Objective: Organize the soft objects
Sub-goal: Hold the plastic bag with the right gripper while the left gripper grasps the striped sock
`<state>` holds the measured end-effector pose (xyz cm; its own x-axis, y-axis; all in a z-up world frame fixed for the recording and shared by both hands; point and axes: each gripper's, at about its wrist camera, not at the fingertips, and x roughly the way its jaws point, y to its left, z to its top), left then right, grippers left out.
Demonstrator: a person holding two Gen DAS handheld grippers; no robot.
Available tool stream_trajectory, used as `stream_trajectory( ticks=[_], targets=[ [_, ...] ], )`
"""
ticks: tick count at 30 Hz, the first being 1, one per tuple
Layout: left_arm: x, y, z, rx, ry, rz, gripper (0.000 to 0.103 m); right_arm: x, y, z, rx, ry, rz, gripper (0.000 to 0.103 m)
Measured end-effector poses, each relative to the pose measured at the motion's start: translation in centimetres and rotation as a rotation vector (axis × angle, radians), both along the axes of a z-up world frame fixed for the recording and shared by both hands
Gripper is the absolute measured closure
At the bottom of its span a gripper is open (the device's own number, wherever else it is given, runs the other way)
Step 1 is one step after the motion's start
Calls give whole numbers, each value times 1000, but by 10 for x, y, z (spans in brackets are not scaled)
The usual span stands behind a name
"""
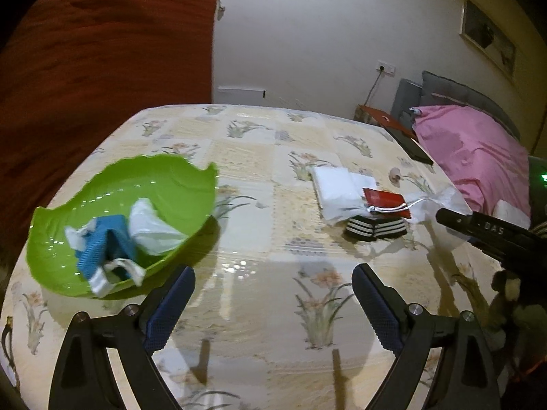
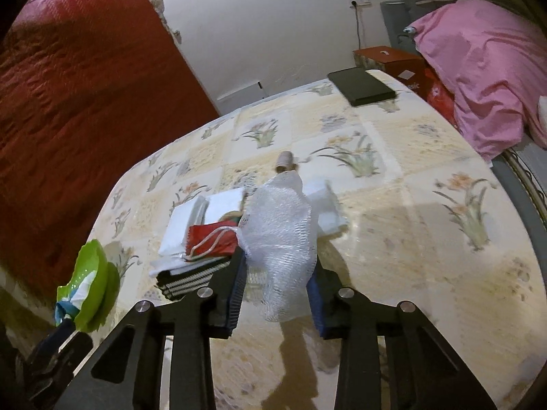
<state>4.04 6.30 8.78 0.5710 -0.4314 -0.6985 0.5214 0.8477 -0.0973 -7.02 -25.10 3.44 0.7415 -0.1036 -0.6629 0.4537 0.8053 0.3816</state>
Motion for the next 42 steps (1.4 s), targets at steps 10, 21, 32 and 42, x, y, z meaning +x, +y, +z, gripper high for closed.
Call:
stream_trajectory(
  ticks=[10, 21, 32, 42],
  targets=[
    [2, -48, -4, -6, 36, -101, 7, -31, -13, 5, 28, -37, -30, 69],
    [21, -90, -24, -28, 143, -126, 7, -52, -24, 6, 67, -74, -58, 69],
    [25, -118, -25, -78, 174, -147, 3, -58, -26, 4, 84, -87, -53, 69],
    [41, -134, -42, -42, 189, -89, 3, -57, -28, 0, 99, -90, -54, 69]
  ],
)
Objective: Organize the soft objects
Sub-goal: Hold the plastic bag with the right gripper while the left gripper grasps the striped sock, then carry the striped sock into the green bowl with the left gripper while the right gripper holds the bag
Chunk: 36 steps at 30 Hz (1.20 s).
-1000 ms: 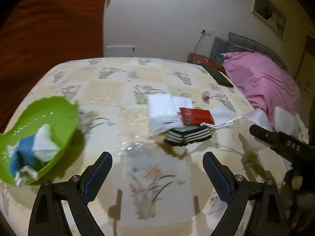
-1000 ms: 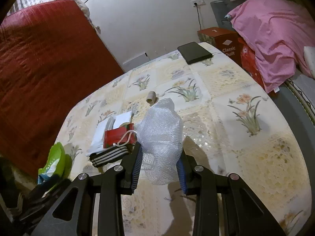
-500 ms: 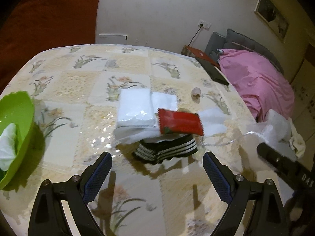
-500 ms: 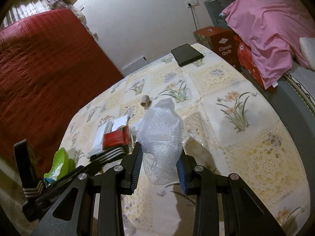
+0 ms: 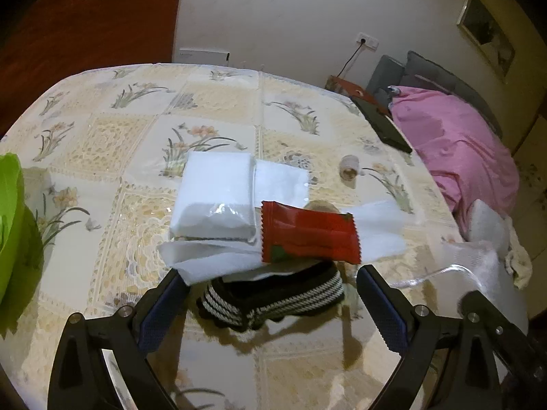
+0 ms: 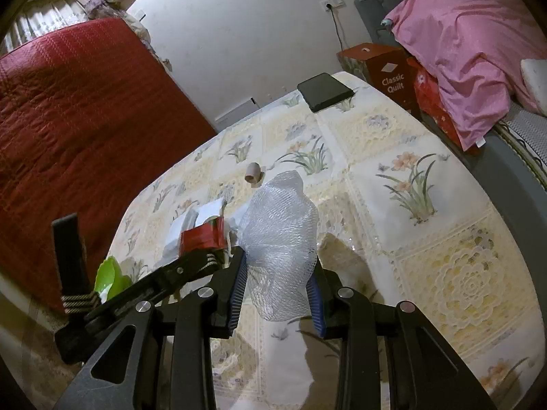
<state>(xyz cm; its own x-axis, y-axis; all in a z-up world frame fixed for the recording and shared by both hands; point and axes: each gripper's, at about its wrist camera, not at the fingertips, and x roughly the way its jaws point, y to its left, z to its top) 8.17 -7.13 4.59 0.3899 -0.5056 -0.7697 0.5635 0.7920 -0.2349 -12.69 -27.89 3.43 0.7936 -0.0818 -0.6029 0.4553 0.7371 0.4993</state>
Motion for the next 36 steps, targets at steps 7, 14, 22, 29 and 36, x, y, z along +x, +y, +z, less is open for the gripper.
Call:
stream_trajectory(
  ticks=[7, 14, 22, 29, 36],
  targets=[
    [-4, -4, -2, 55, -53, -32, 16, 1, 0, -3, 3, 4, 4, 69],
    [-10, 8, 1, 75, -80, -45, 63, 1, 0, -4, 1, 5, 3, 69],
    [-28, 30, 2, 70, -76, -56, 81, 0, 1, -5, -7, 6, 5, 69],
    [-48, 48, 9, 53, -77, -77, 85, -2, 5, -3, -12, 7, 7, 69],
    [-63, 68, 18, 31, -77, -74, 85, -4, 9, -2, -14, 8, 9, 69]
  ],
)
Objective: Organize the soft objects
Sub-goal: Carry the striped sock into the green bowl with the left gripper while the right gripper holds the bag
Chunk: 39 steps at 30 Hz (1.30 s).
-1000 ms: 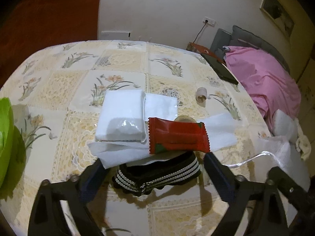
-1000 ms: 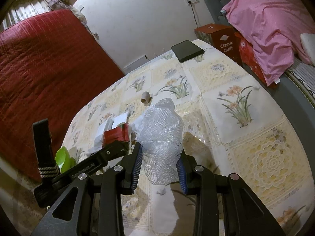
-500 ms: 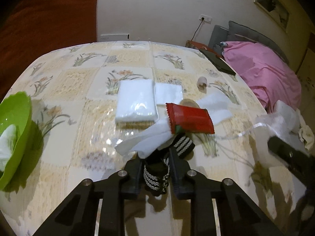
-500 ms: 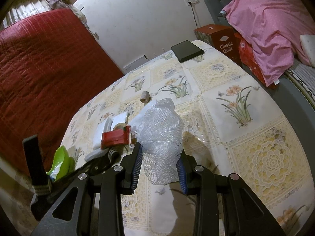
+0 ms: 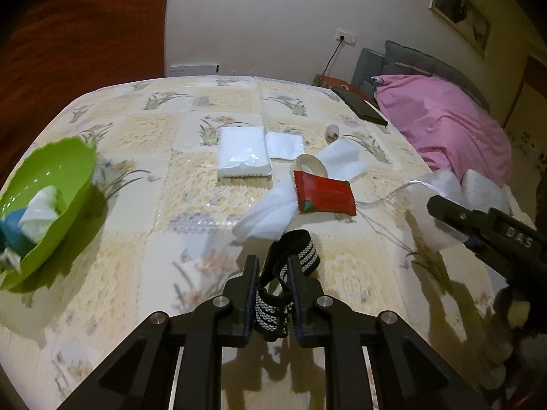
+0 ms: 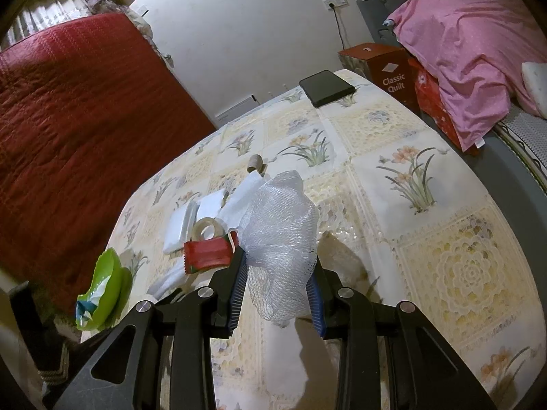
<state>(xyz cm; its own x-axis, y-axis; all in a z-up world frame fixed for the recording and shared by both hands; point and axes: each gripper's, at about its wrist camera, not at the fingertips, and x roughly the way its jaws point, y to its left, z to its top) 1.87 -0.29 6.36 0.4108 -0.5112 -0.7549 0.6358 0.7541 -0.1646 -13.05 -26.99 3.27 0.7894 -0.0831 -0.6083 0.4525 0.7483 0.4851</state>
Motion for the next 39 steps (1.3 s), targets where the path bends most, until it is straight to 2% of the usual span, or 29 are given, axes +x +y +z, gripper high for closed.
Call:
stream_trajectory(
  ticks=[19, 29, 39],
  targets=[
    [-5, 42, 43, -96, -78, 68, 85, -16, 22, 25, -21, -49, 11, 69],
    [10, 73, 55, -126, -118, 147, 85, -16, 46, 47, -53, -85, 46, 69],
    [36, 119, 62, -140, -157, 266, 85, -5, 67, 52, -69, -73, 85, 69]
  ],
)
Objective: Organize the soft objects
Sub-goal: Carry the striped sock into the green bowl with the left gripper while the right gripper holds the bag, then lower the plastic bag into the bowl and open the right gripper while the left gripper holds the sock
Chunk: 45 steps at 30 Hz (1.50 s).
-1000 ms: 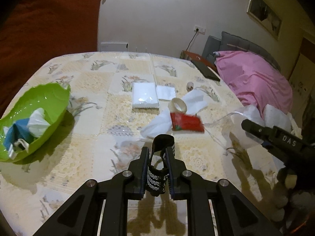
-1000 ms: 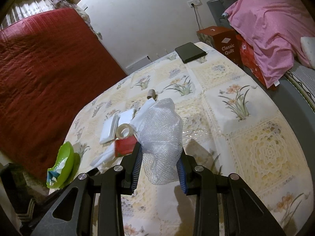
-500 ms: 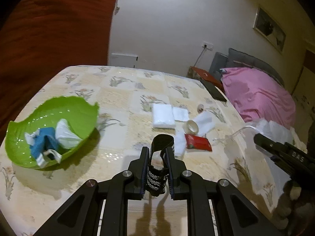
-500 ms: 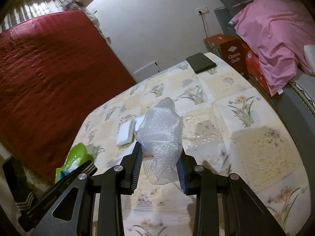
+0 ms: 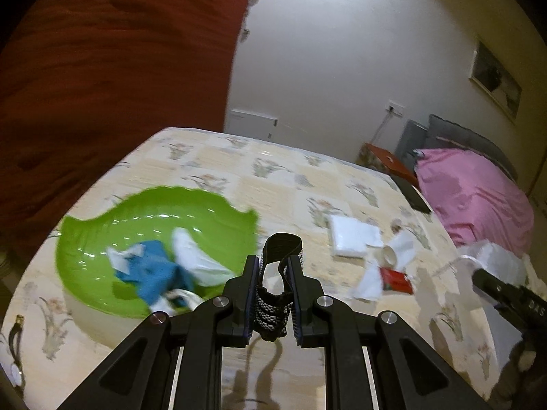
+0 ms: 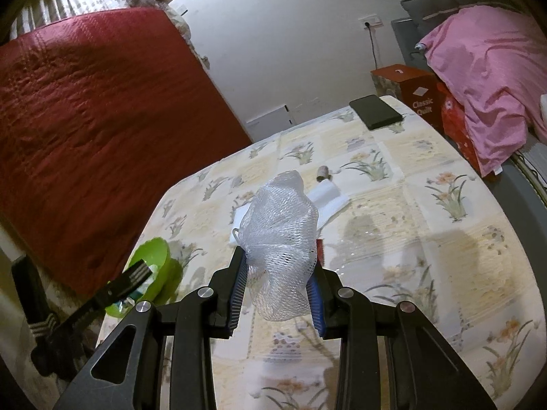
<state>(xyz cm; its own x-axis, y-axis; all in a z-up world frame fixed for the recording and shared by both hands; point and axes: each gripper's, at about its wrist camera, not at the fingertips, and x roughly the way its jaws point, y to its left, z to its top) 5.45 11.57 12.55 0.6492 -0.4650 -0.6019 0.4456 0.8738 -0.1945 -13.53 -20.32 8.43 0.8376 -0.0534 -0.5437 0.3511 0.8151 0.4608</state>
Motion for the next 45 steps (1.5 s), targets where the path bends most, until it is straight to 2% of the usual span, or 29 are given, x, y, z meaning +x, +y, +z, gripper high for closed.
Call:
stream_trajectory(
  ticks=[11, 13, 14, 15, 17, 21, 31, 35, 45],
  targets=[
    [31, 43, -4, 9, -22, 119, 83, 19, 28, 2, -26, 22, 51, 69],
    [38, 50, -9, 13, -5, 145, 66, 24, 33, 2, -30, 28, 61, 69],
    [41, 55, -11, 11, -4, 164, 48, 25, 35, 1, -31, 30, 65, 69],
    [42, 60, -12, 6, -9, 180, 36, 27, 39, 1, -32, 34, 71, 69],
    [44, 70, -14, -4, -16, 207, 31, 32, 46, 0, -37, 44, 87, 69],
    [46, 84, -18, -6, -2, 231, 25, 40, 59, -2, -43, 54, 117, 69],
    [47, 109, -25, -13, 10, 273, 19, 66, 100, 2, -67, 57, 216, 69],
    [46, 120, -24, -32, 18, 294, 10, 81, 117, 9, -81, 42, 261, 69],
    [43, 140, -19, -42, -2, 324, 9, 120, 167, 20, -124, 15, 377, 69]
  ],
)
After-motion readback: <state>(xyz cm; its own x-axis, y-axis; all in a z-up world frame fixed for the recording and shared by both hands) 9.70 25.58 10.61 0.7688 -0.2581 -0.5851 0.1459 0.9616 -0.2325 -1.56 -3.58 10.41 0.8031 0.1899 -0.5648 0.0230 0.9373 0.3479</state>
